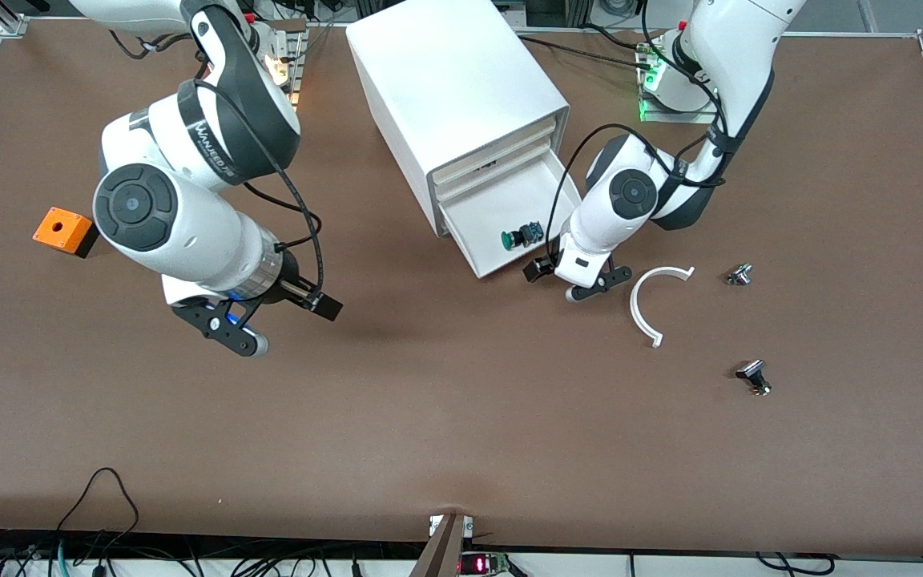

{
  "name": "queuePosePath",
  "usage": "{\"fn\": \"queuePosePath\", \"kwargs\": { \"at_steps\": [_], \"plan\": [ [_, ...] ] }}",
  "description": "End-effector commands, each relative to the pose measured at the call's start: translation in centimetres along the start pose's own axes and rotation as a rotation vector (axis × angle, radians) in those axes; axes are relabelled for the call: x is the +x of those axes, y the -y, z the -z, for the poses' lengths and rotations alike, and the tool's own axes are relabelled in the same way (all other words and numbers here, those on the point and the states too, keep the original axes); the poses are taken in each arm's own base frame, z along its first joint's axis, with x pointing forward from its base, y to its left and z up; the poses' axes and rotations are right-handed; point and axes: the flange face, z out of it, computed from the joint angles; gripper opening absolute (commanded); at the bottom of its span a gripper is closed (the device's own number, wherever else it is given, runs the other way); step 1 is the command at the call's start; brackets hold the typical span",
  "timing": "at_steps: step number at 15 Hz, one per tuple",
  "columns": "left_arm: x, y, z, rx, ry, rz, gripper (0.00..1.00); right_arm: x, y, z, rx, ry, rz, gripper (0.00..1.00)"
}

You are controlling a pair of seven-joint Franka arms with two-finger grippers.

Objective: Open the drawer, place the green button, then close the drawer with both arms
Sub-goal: 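Raise the right gripper away while the left gripper moves to the drawer front, then push the drawer closed with the left gripper while the right gripper retracts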

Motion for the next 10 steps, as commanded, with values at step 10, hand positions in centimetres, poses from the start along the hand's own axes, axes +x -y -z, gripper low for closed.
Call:
{"fn": "queuePosePath", "kwargs": {
  "at_steps": [10],
  "plan": [
    [-7.8,-1.2,0.3,0.078,0.050,-0.026,0.98,3.6,-15.6,4.7,-0.067,-0.007,0.278,1.00]
  ]
}}
